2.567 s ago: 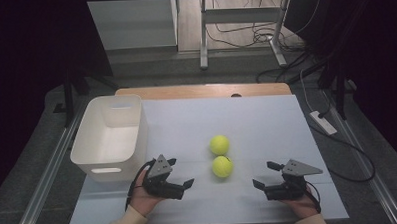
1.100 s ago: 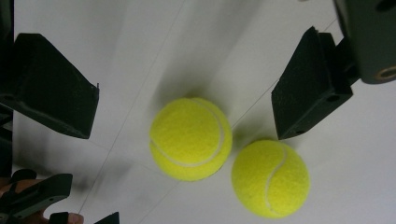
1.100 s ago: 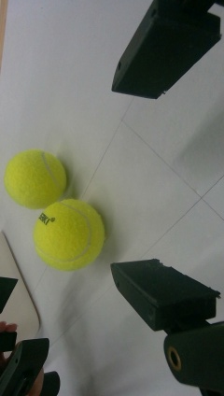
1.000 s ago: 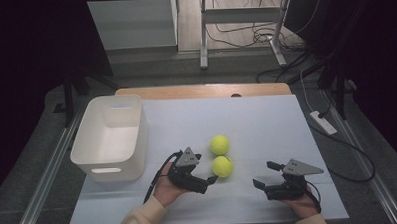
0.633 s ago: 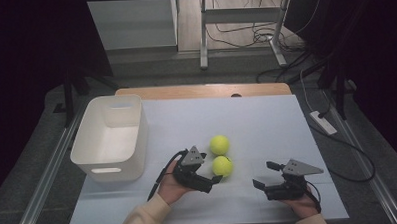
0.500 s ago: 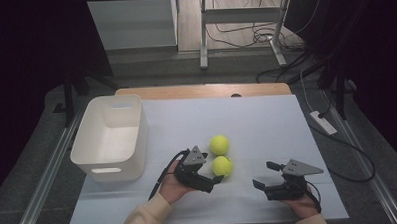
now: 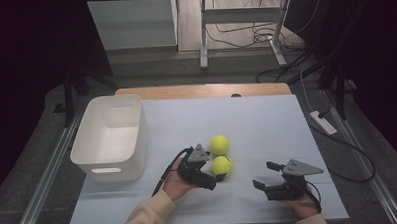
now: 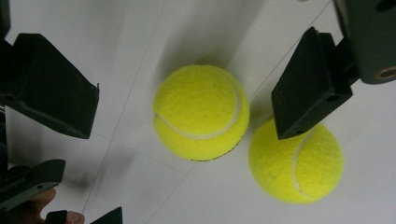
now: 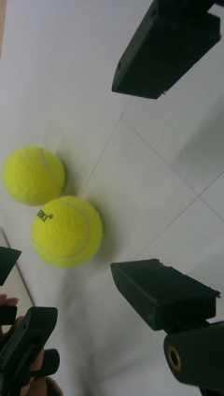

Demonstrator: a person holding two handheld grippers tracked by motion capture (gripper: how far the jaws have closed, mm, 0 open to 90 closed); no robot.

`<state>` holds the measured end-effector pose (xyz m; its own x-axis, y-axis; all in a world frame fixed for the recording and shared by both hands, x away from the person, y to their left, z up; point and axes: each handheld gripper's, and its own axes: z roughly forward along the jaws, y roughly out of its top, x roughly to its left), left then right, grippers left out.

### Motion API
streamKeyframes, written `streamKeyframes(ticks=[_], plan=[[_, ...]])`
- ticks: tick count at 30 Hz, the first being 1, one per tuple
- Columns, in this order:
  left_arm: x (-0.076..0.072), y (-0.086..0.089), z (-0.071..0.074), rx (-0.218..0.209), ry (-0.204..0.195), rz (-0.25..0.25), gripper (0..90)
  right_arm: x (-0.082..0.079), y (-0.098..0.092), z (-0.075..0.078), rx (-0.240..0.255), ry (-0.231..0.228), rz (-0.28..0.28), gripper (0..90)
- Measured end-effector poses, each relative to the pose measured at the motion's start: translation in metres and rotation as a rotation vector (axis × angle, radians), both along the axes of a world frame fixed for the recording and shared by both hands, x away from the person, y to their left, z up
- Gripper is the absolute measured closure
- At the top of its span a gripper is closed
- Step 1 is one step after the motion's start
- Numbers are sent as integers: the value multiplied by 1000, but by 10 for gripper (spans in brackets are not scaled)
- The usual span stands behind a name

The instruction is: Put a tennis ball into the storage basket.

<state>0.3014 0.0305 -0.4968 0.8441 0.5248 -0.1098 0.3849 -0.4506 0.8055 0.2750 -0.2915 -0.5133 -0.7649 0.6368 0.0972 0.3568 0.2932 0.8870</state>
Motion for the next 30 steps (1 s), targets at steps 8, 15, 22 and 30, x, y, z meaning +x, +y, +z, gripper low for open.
streamKeyframes(ticks=[8,15,22,30], plan=[[6,-7,-1,17,4,-5,85,0,0,0,-1,2,1,121],[12,-16,-5,36,24,-11,85,0,-1,0,-1,3,2,121],[18,-23,-10,59,45,-15,85,0,-1,0,-1,2,1,121],[23,-27,-18,93,63,-12,87,1,-1,-1,-8,2,0,121]])
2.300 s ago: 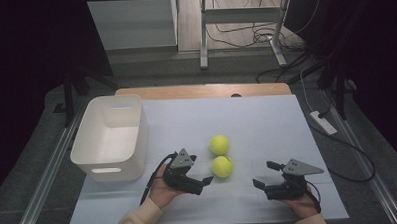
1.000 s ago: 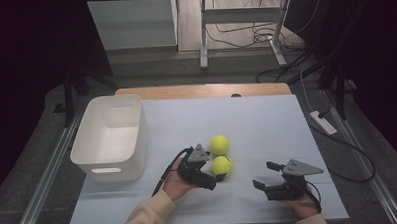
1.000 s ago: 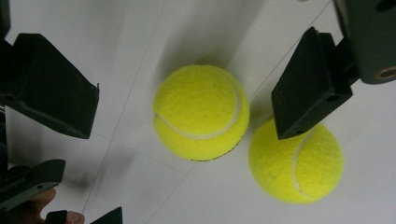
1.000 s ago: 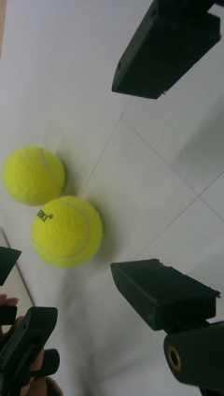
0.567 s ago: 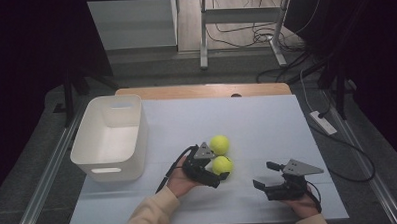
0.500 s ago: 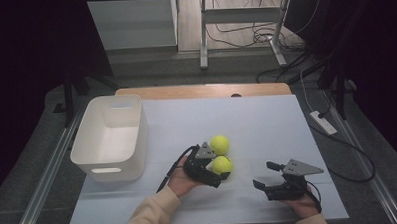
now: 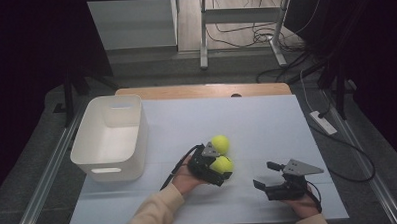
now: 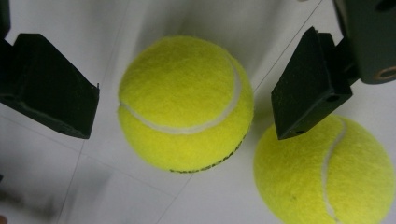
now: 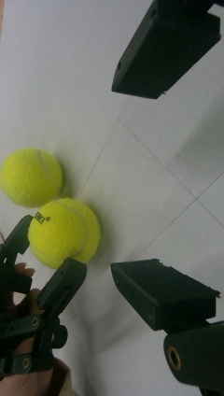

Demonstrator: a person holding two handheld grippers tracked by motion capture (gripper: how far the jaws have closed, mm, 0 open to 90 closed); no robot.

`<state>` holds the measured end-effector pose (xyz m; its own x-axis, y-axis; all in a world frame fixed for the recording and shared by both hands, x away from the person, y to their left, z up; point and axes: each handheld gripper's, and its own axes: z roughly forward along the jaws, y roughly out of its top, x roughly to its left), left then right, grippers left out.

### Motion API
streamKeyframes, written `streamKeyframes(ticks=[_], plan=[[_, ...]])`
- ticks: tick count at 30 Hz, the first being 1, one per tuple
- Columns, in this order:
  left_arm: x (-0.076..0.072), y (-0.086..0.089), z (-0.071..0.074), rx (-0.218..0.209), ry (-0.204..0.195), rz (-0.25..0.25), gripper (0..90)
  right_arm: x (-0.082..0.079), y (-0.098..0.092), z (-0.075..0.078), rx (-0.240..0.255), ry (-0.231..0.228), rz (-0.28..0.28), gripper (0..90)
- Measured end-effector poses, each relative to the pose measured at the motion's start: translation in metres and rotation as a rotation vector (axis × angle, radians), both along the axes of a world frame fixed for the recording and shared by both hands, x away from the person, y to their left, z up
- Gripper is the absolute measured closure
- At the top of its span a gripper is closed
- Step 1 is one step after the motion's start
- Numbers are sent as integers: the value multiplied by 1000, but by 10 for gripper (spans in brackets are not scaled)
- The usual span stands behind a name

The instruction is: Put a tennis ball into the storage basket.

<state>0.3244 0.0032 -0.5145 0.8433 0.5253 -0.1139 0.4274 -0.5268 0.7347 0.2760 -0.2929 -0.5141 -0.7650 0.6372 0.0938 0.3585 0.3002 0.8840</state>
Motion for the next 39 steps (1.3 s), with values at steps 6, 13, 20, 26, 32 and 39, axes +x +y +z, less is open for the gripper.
streamKeyframes(ticks=[6,13,20,26,32,39], plan=[[1,-3,-4,25,0,7,133,0,0,0,-2,0,0,121],[0,-4,-4,32,-8,1,265,0,0,0,0,1,-1,121],[-3,-2,0,35,-25,-6,275,0,0,0,1,-2,-3,121],[-7,1,6,7,-35,-8,275,0,0,0,-1,-1,-3,121],[-10,5,12,-18,-51,-8,275,0,0,0,-1,-3,-5,121],[-13,12,21,-65,-62,-4,275,0,0,0,1,-3,-7,121]])
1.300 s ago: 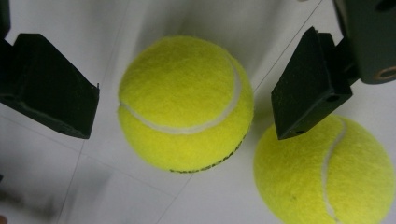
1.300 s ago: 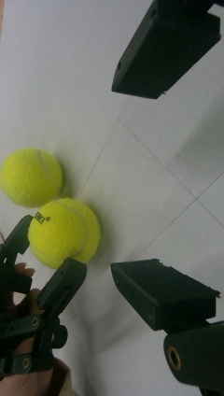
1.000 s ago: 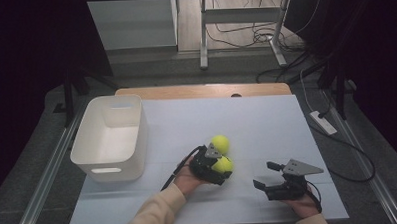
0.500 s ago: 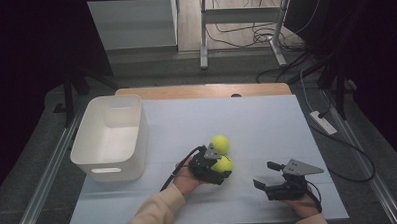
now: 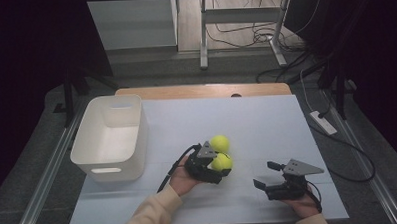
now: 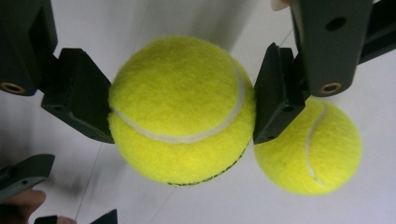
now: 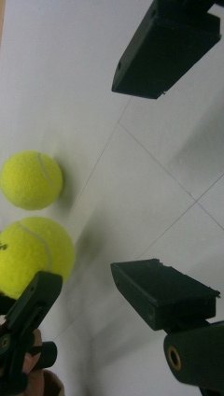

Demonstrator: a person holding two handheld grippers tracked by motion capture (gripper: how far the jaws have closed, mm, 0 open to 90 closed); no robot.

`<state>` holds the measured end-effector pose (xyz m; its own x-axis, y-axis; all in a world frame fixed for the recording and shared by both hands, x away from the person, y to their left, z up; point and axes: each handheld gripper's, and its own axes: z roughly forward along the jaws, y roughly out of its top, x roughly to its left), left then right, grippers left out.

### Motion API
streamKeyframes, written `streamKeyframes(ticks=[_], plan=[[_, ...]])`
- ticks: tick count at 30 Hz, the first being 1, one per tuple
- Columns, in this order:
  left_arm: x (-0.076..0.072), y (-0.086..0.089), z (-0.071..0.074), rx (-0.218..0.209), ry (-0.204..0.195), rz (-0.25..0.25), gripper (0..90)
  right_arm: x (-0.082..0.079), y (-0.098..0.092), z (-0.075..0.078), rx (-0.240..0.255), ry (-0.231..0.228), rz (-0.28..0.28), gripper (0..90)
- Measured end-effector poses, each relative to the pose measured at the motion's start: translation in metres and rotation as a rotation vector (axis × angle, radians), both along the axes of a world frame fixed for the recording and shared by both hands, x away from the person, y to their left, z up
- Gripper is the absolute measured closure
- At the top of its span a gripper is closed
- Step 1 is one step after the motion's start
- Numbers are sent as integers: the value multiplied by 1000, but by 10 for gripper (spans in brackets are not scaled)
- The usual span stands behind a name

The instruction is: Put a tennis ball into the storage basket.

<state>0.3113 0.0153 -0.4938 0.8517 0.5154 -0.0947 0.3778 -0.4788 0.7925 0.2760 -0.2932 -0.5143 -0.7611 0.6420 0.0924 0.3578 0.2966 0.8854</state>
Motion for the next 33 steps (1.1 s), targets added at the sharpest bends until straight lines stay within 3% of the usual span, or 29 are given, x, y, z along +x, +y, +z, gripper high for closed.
streamKeyframes(ticks=[20,33], plan=[[-10,20,15,-28,-51,32,274,0,0,0,4,-2,-5,121],[-12,33,25,-66,-59,55,274,0,1,0,-5,-1,-5,121]])
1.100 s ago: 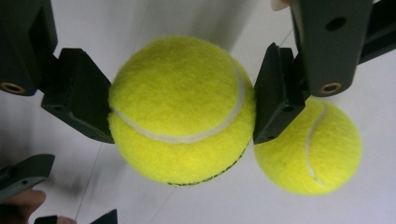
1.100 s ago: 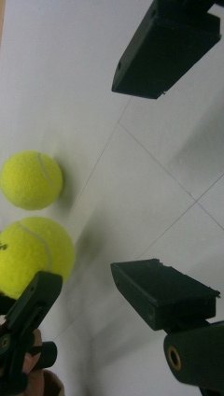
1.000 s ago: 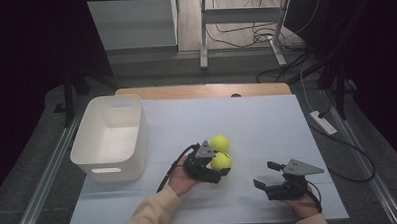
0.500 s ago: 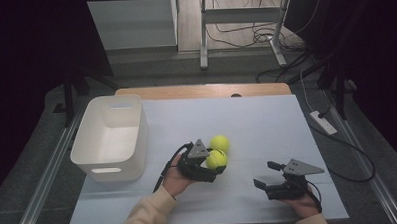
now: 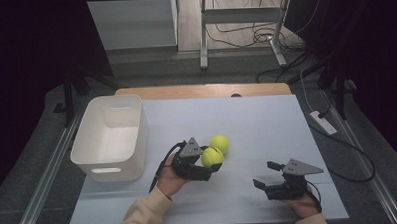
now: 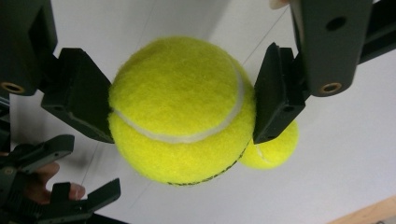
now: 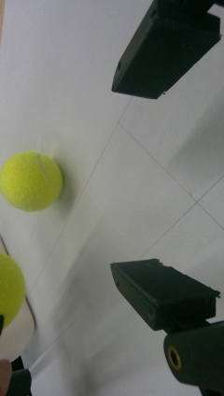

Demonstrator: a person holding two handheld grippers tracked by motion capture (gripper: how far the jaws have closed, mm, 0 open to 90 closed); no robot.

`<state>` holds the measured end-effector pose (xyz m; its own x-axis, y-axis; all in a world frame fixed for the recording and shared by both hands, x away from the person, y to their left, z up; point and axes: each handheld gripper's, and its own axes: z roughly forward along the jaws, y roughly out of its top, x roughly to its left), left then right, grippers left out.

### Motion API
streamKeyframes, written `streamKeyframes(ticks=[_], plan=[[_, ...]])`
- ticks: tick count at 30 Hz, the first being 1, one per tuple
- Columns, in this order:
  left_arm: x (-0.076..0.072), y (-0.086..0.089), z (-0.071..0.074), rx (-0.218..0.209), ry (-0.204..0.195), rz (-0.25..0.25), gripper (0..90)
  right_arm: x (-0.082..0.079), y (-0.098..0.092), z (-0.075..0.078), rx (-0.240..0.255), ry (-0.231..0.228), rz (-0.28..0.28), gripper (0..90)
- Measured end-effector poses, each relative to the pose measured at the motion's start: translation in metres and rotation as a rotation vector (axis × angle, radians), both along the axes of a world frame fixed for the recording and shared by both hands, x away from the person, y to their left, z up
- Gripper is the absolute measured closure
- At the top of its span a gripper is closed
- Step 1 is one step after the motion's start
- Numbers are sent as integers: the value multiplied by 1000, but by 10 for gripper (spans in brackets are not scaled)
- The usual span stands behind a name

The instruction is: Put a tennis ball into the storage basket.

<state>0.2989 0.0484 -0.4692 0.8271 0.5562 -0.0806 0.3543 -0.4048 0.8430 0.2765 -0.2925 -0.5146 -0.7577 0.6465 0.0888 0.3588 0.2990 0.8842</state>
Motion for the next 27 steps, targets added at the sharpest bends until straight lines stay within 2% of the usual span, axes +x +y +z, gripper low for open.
streamKeyframes(ticks=[7,15,27], plan=[[-3,14,9,-13,-19,24,274,0,-1,1,6,-5,-3,121],[-3,34,18,-58,-23,69,274,-2,-1,3,12,-19,-6,121],[-3,43,22,-74,-35,88,273,-3,1,5,14,-17,3,121]])
